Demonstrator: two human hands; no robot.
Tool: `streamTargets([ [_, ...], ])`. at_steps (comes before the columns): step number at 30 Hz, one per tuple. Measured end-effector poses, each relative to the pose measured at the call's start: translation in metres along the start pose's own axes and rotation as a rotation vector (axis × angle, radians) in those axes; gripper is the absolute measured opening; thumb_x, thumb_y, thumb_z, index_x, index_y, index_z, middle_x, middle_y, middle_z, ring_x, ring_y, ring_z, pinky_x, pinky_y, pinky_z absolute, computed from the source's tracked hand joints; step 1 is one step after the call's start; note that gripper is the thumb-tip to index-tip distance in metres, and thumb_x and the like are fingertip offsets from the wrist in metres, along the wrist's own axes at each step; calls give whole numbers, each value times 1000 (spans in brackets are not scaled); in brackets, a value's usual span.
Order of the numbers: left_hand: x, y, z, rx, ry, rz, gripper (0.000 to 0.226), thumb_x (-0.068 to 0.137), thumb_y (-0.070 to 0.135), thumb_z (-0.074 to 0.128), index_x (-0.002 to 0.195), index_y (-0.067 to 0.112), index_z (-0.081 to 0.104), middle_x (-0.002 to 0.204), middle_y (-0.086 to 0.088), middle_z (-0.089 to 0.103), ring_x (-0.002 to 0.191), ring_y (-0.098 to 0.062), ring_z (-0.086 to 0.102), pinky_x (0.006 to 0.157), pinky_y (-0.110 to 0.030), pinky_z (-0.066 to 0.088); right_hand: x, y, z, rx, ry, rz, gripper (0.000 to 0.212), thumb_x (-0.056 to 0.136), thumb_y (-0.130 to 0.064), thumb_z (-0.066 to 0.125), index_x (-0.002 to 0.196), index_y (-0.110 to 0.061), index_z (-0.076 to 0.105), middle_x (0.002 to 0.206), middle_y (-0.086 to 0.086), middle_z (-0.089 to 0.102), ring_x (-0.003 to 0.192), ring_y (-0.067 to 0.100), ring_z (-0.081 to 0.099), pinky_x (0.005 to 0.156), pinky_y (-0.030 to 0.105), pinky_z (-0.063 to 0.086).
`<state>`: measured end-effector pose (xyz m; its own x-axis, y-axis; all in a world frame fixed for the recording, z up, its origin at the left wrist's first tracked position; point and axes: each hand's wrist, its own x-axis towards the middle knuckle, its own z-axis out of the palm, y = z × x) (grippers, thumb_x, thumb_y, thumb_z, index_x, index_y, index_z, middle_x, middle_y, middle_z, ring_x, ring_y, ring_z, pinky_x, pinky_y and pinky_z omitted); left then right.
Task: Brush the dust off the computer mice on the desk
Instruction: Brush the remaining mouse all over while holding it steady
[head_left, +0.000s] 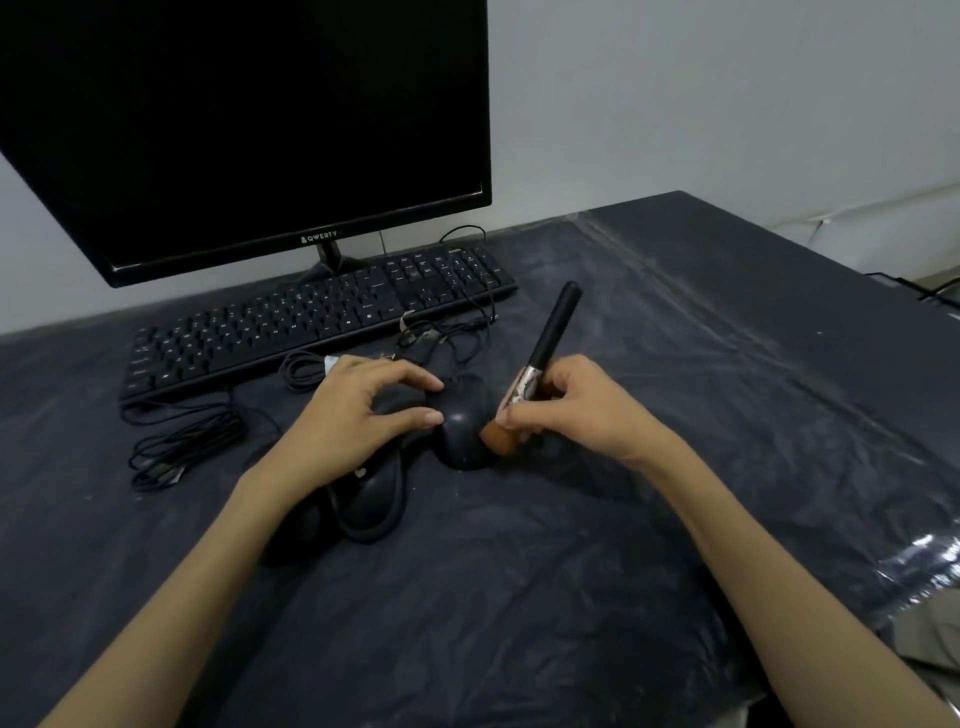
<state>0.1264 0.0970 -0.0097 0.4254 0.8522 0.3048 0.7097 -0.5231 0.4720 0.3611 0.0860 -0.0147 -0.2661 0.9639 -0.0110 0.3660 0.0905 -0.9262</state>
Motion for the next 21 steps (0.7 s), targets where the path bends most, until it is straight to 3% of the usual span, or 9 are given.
streamTargets([
  [5, 2, -1, 1, -5, 4, -24, 28, 75, 38, 73, 100, 26, 71, 96, 27, 58, 96, 30, 32, 83, 6, 18, 2, 4, 6, 35, -8, -17, 6, 78, -16, 75, 81, -11, 76, 77, 6, 74, 70, 9, 66, 70, 27, 53],
  [8, 4, -3, 5, 15, -2, -80, 43, 64, 65, 69, 95, 36, 68, 101, 23, 62, 105, 1, 40, 87, -8, 27, 7, 9, 13, -93, 185, -64, 10, 80, -25, 74, 86, -17, 76, 82, -1, 75, 75, 5, 67, 71, 21, 53],
  [10, 5, -6, 6, 40, -9, -104, 50, 58, 76, 63, 92, 40, 66, 102, 22, 63, 110, -11, 42, 89, -22, 31, 13, 14, 11, -237, 329, -110, 12, 80, -32, 72, 88, -23, 75, 85, -3, 74, 80, 10, 67, 77, 29, 56],
  [13, 6, -4, 6, 10, -12, -131, 47, 56, 71, 60, 91, 40, 66, 103, 23, 62, 111, -12, 41, 89, -26, 30, 14, 17, 6, -202, 431, -86, 17, 78, -35, 72, 87, -21, 75, 84, -1, 74, 81, 15, 69, 78, 40, 56],
  [17, 6, -7, 7, -7, -7, -124, 46, 56, 73, 59, 89, 42, 65, 101, 23, 62, 112, -15, 44, 90, -25, 30, 8, 13, 12, 53, 203, -58, 16, 76, -28, 75, 85, -14, 76, 85, 4, 76, 83, 19, 72, 84, 43, 57],
  [19, 6, -8, 8, -17, -7, -133, 47, 56, 76, 61, 89, 43, 65, 102, 20, 64, 112, -15, 44, 90, -25, 31, 11, 17, 13, -119, 244, -75, 15, 78, -31, 72, 85, -18, 75, 85, 4, 75, 81, 22, 70, 80, 44, 56],
  [21, 6, -8, 8, -24, -4, -135, 48, 56, 77, 61, 88, 42, 65, 102, 18, 64, 112, -15, 45, 90, -26, 31, 14, 18, 8, -309, 406, -82, 20, 75, -42, 66, 83, -24, 73, 86, 2, 73, 82, 19, 68, 78, 41, 56],
])
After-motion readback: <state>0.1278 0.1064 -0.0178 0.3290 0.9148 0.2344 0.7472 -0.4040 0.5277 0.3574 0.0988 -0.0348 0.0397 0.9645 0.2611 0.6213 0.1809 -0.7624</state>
